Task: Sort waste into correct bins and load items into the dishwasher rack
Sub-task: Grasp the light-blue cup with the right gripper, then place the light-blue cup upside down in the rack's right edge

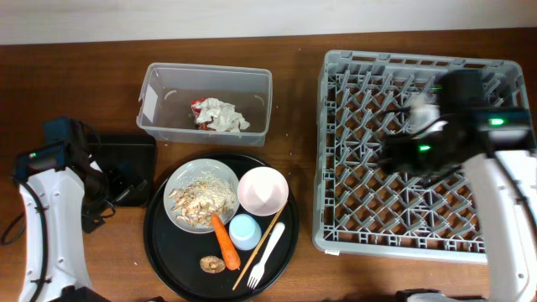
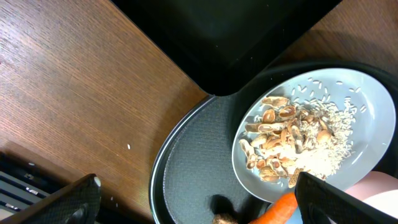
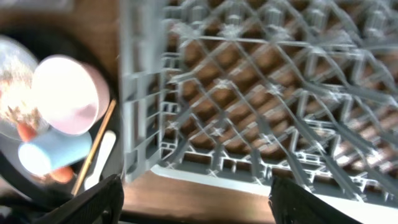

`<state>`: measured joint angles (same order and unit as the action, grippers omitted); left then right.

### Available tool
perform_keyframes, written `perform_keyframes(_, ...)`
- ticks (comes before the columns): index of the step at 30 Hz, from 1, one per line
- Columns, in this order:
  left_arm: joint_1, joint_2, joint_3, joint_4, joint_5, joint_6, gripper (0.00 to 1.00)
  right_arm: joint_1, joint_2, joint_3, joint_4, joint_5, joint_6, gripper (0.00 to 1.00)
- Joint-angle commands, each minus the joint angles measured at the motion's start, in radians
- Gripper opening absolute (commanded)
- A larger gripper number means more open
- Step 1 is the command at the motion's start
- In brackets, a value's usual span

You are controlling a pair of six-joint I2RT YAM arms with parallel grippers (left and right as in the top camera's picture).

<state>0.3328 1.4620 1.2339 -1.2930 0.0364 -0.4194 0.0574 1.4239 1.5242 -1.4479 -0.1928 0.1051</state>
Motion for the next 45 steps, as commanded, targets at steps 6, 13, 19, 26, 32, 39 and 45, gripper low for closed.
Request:
perform_keyframes(6,0.005,-0.015,-0.003,0.002,-0.007,-0.013,0.99,0.619,0.135,0.012,0.135,-0.006,0.095,0.79)
perform_keyframes(13,0.005,-0.015,-0.003,0.004,-0.006,-0.013,0.99,0.944,0.385,0.012,0.318,0.087,0.171,0.8)
perform_keyframes(19,0.005,-0.015,-0.003,0.006,-0.007,-0.013,0.99,0.989,0.519,0.012,0.389,0.206,0.253,0.81)
perform_keyframes(26,0.005,-0.015,-0.003,0.006,-0.006,-0.013,0.99,0.983,0.555,0.012,0.403,0.205,0.253,0.5)
perform_keyframes(32,0.005,-0.015,-0.003,0.006,-0.007,-0.013,0.99,0.842,0.349,0.088,0.281,0.213,0.251,0.42)
perform_keyframes(39,0.005,-0.015,-0.003,0.006,-0.007,-0.012,0.99,0.334,-0.045,0.162,0.156,0.234,0.175,0.42)
perform_keyframes(45,0.005,-0.015,-0.003,0.006,-0.007,-0.013,0.99,-0.22,-0.092,0.161,0.096,0.352,0.141,0.43)
